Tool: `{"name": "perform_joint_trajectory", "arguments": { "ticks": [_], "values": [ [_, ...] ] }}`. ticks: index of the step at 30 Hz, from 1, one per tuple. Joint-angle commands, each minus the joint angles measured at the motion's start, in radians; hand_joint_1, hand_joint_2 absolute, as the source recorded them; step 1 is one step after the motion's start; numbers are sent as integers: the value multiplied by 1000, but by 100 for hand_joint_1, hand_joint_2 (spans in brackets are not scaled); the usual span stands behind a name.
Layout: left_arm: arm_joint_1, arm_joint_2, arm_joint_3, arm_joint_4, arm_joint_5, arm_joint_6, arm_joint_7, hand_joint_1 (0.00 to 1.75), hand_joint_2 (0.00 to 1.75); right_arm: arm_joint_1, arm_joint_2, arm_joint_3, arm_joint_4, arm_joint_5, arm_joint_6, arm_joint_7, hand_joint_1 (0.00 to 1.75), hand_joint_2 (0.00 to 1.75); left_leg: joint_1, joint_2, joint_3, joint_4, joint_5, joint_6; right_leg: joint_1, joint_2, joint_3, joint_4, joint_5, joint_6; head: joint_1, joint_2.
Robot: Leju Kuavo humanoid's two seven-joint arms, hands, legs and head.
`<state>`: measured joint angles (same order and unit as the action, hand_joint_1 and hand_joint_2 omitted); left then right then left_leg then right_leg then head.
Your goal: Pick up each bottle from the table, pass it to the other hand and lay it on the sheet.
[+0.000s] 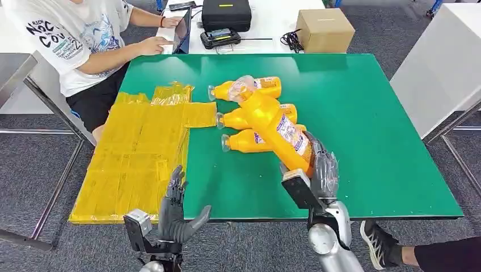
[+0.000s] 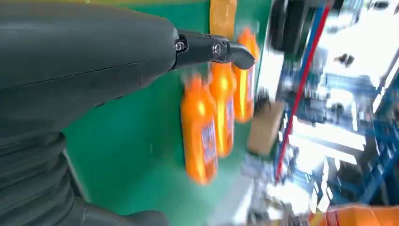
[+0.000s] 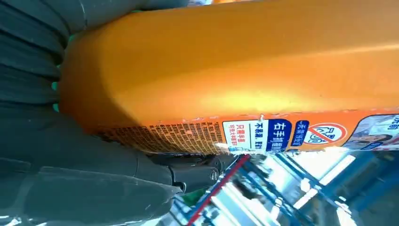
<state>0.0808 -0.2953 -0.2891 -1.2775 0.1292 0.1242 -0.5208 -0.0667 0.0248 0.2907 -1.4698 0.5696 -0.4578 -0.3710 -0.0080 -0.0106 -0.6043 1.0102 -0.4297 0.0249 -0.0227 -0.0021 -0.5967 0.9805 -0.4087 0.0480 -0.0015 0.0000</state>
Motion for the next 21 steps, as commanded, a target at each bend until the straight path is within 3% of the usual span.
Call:
{"name": "perform_joint_trajectory", "arguments": {
  "ticks": [1, 9, 14, 21],
  "values": [
    [-36, 51, -95, 9, 74, -79, 33, 0, 175, 31, 83, -34, 92, -18, -29, -113, 175, 175, 2, 1, 5, -1, -2, -2, 2, 0, 5, -2, -1, -3, 0, 0],
    [-43, 60, -108, 13, 102, -115, 44, 0, 175, 33, 96, -33, 112, -42, -11, -135, 175, 175, 2, 2, 4, 0, -2, -2, 3, 1, 5, -1, -1, -3, 0, 0],
    [-73, 65, -145, 36, 135, -167, 65, 0, 175, 30, 160, 73, 309, -31, -18, -263, 175, 175, 2, 2, 5, -2, -1, -2, 2, 1, 5, -2, -1, -3, 0, 0],
    [-91, 58, -160, 47, 134, -191, 79, 0, 175, -50, 226, 221, 528, -51, -7, -300, 175, 175, 3, 5, 4, -2, -1, -2, 4, 4, 4, -2, 0, -3, 0, 0]
  ]
}}
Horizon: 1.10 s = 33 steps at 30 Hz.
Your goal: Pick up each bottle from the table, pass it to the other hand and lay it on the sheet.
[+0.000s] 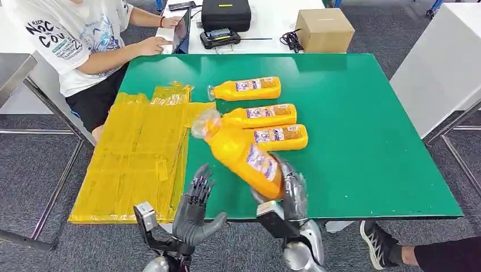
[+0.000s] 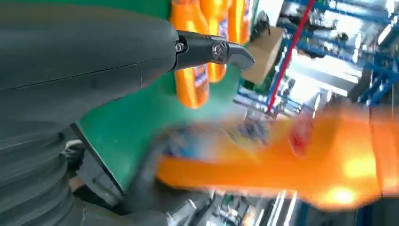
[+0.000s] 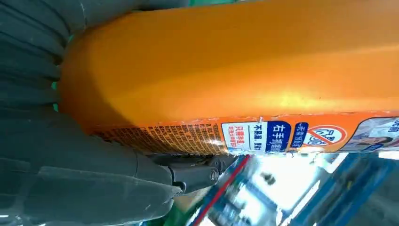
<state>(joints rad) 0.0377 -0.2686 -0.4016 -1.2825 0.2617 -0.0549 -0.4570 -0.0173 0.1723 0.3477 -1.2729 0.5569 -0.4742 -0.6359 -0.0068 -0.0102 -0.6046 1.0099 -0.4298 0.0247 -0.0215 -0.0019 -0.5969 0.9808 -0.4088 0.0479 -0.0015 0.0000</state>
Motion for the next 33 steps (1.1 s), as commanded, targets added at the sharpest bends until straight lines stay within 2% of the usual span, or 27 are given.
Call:
{"name": "perform_joint_trajectory", "arguments": {
  "ticks": [1, 4, 6, 16, 22, 26, 33],
  "values": [
    [-47, 32, -49, 52, 1, -12, 16, 0, 175, -103, 84, 177, 344, -41, 15, -39, 175, 175, 3, 5, 6, -1, -2, -3, 3, 4, 5, -2, 0, -3, 0, 0],
    [-49, 32, -50, 57, -8, -6, 18, 0, 175, -107, 101, 214, 379, -57, 30, -51, 175, 175, 2, 3, 4, -1, -1, -2, 2, 2, 4, -2, 0, -2, 0, 0],
    [-50, 27, -49, 67, -11, -1, 17, 0, 175, -102, 109, 244, 401, -36, -16, -59, 175, 175, 3, 3, 5, -1, -2, -2, 3, 3, 5, -2, 0, -3, 0, 0],
    [-51, 15, -37, 78, -9, 6, 17, 0, 175, -114, 102, 364, 451, -131, 20, -62, 175, 175, 2, 1, 5, -1, -2, -3, 2, 1, 6, -2, -2, -3, 0, 0],
    [-51, -1, -31, 87, -9, 19, 26, 0, 175, -127, 115, 378, 473, -116, 30, -62, 175, 175, 3, 1, 6, 0, -3, -3, 3, 1, 6, -1, -2, -4, 0, 0],
    [-56, 16, -15, 102, 5, 19, 10, 0, 175, -98, 77, 416, 474, -125, 41, -62, 175, 175, 1, -1, 4, -1, -1, -2, 1, -1, 5, -2, -2, -2, 0, 0],
    [-55, 16, -6, 100, 7, 20, 7, 0, 175, -91, 58, 438, 487, -131, 49, -62, 175, 175, 2, -2, 5, -1, -2, -2, 2, -2, 6, -3, -2, -3, 0, 0]
  ]
}}
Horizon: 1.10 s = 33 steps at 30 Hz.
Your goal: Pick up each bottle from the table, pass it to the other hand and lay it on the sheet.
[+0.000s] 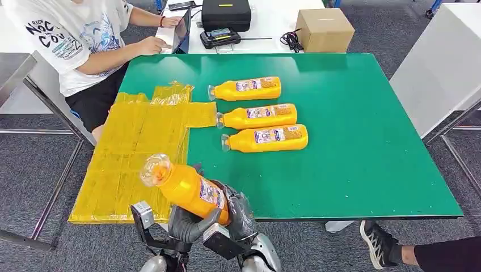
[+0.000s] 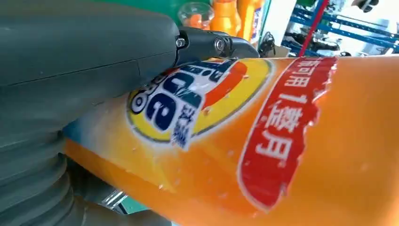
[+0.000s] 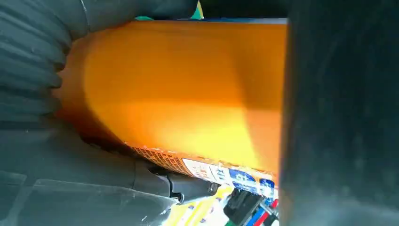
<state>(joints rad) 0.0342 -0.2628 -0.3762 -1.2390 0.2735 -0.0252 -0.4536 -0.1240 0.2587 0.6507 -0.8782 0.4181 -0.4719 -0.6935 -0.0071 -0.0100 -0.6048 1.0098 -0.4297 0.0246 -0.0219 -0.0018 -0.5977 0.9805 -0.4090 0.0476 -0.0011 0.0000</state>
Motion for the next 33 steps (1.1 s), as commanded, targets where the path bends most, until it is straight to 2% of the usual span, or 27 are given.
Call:
{"name": "perform_joint_trajectory", "arguments": {
  "ticks": [1, 3, 15, 19, 28, 29, 30, 31, 33],
  "values": [
    [-51, 11, -31, 57, -4, -10, 3, 0, 175, 16, -28, 135, 92, 7, 47, -5, 175, 175, 1, -1, 3, -1, -1, -1, 1, -2, 4, -2, -1, -2, 0, 0],
    [-51, 11, -31, 57, -4, -10, 3, 0, 175, 16, -28, 135, 92, 7, 47, -5, 175, 175, 3, -2, 6, -1, -2, -3, 3, -2, 8, -3, -2, -3, 0, 0],
    [-51, 11, -31, 57, -4, -10, 3, 0, 175, 16, -28, 135, 92, 7, 47, -5, 175, 175, 1, -1, 2, -1, 0, -1, 1, -2, 2, -1, -1, -1, 0, 0],
    [-52, 9, -31, 56, -4, -10, 4, 0, 175, 13, -27, 137, 98, 6, 52, -3, 175, 175, 3, -2, 5, 0, -2, -2, 3, -3, 6, -2, -2, -3, 0, 0],
    [-49, 4, -14, 50, 15, -21, -9, 0, 175, 8, -35, 163, 126, 4, 89, -5, 175, 175, 1, -2, 3, -1, -1, -1, 1, -2, 3, -1, -1, -2, 0, 0],
    [-46, 2, -10, 44, 24, -27, -13, 19, 175, 6, -35, 164, 128, 5, 93, -5, 175, 175, 3, -2, 5, -1, -2, -2, 3, -3, 6, -2, -2, -3, 0, 0],
    [-45, 1, -8, 38, 28, -31, -17, 161, 175, 6, -35, 163, 128, 4, 96, -5, 175, 175, 2, -2, 3, 0, -1, -2, 2, -3, 4, -2, -2, -2, 0, 0],
    [-43, 0, -5, 32, 30, -31, -21, 175, 175, 7, -35, 162, 127, 4, 96, -5, 175, 175, 3, -2, 5, 0, -2, -2, 3, -3, 7, -2, -2, -3, 0, 0],
    [-38, -3, 1, 3, 28, -30, -49, 175, 175, 11, -40, 161, 121, 1, 107, -3, 175, 175, 2, -2, 2, 0, -1, -1, 2, -2, 3, -1, -1, -2, 0, 0]
  ]
}}
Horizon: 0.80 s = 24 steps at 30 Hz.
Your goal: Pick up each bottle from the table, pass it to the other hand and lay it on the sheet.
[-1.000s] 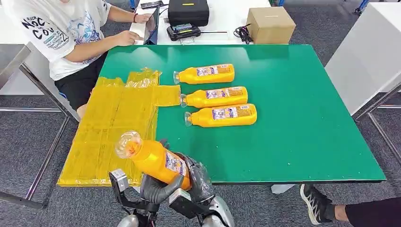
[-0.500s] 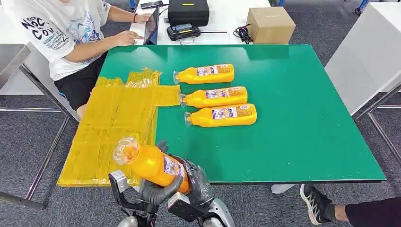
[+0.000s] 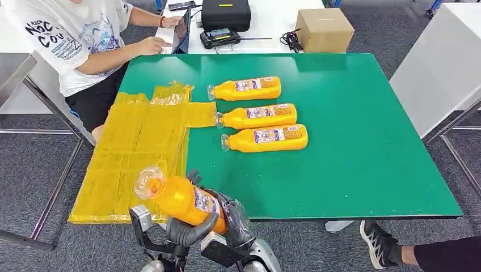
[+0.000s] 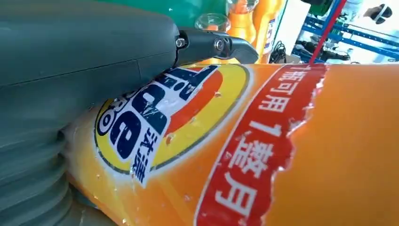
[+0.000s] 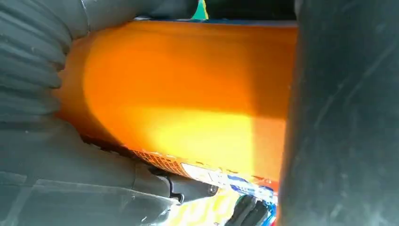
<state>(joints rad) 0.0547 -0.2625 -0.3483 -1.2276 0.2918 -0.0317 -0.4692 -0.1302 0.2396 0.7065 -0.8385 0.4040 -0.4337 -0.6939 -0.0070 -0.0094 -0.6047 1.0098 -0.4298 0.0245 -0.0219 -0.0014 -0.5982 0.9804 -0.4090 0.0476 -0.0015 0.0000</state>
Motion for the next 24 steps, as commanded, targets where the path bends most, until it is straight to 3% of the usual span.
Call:
{"name": "perform_joint_trajectory", "arguments": {
  "ticks": [1, 16, 17, 18, 19, 20, 24],
  "values": [
    [-51, -13, -22, -22, 9, -18, -35, 175, 175, 20, -23, 106, 79, 14, 69, -2, 175, 175, 2, -3, 3, 0, -1, -2, 2, -4, 5, -1, -2, -2, 0, 0],
    [-44, -30, 0, -58, -3, 22, -51, 175, 175, 23, -30, 106, 75, 5, 85, 2, 175, 175, 3, -4, 4, 1, -2, -2, 3, -5, 6, -1, -3, -3, 0, 0],
    [-44, -30, 0, -60, -11, 33, -57, 175, 175, 24, -31, 104, 71, 5, 81, 6, 126, 175, 3, -4, 5, 1, -2, -2, 4, -5, 7, -2, -3, -3, 0, 0],
    [-42, -31, 2, -61, -12, 37, -58, 175, 175, 27, -29, 97, 69, -2, 76, 7, 0, 175, 4, -4, 5, 1, -3, -2, 4, -5, 8, -2, -3, -3, 0, 0],
    [-41, -30, 3, -62, -12, 37, -58, 175, 175, 30, -26, 86, 65, -10, 64, 12, 0, 175, 2, -4, 3, 0, -1, -1, 2, -4, 4, -1, -2, -2, 0, 0],
    [-36, -30, 9, -67, -15, 46, -61, 175, 175, 31, -29, 82, 53, -14, 66, 31, 0, 0, 3, -4, 4, 0, -2, -2, 3, -5, 6, -2, -3, -2, 0, 0],
    [-17, -27, 23, -89, -45, 88, -75, 175, 175, 75, -62, 31, -118, -49, 30, 44, 0, 0, 2, -3, 3, 1, -2, -2, 2, -4, 5, -1, -2, -2, 0, 0]
  ]
}}
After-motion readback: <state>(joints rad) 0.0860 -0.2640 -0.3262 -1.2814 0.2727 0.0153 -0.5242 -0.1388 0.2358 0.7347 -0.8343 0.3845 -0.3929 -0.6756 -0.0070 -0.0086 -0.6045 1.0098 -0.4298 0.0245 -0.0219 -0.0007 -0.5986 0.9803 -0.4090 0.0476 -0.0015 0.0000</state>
